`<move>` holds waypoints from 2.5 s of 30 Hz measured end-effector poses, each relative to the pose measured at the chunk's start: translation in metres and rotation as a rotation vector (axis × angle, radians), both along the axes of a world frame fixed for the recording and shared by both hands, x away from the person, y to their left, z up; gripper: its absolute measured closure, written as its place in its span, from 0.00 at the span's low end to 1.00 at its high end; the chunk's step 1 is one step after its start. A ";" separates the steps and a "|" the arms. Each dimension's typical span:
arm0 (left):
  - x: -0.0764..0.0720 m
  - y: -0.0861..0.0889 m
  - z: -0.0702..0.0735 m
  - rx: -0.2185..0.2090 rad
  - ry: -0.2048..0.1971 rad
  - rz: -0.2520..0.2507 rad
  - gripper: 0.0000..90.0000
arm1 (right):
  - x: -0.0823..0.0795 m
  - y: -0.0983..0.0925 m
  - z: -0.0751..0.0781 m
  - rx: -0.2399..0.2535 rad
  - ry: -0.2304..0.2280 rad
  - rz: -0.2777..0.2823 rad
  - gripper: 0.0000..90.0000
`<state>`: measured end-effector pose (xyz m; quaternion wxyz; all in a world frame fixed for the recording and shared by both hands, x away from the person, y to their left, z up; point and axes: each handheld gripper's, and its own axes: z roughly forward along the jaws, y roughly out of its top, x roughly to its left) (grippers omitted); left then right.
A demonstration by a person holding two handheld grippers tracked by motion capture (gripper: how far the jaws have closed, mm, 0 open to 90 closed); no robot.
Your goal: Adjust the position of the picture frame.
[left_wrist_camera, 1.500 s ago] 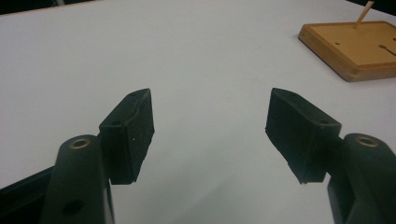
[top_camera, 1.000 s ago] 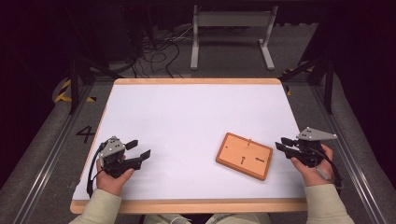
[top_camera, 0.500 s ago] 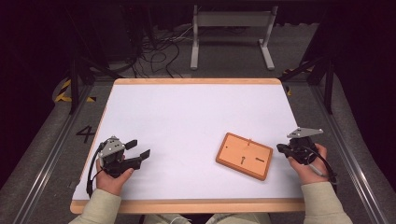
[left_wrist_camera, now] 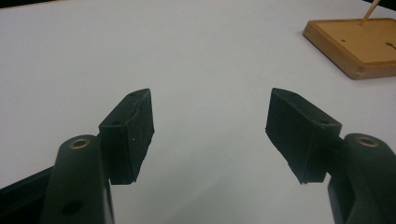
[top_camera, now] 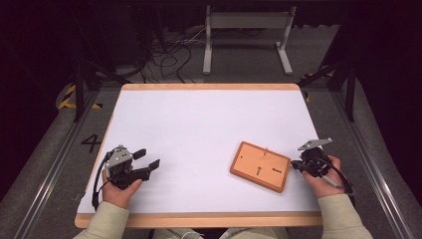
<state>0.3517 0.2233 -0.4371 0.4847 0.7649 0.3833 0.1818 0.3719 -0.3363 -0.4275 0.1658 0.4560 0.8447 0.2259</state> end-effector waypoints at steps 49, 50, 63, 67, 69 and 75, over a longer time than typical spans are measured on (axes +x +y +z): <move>0.002 0.000 -0.002 0.001 0.016 -0.011 0.36 | 0.088 0.094 0.006 0.036 0.017 0.265 1.00; 0.002 0.000 -0.002 0.001 0.016 -0.011 0.36 | 0.088 0.094 0.006 0.036 0.017 0.265 1.00; 0.002 -0.004 -0.002 -0.005 0.033 -0.040 0.42 | 0.057 0.104 -0.001 0.020 0.082 0.365 1.00; 0.002 -0.005 -0.002 -0.008 0.049 -0.047 0.44 | 0.043 0.109 -0.002 0.040 0.096 0.393 1.00; 0.002 -0.004 -0.002 -0.001 0.038 -0.046 0.48 | 0.033 0.113 -0.003 0.045 0.105 0.408 1.00; 0.002 -0.003 -0.001 -0.004 0.044 -0.047 0.55 | 0.014 0.126 -0.002 0.043 0.115 0.446 1.00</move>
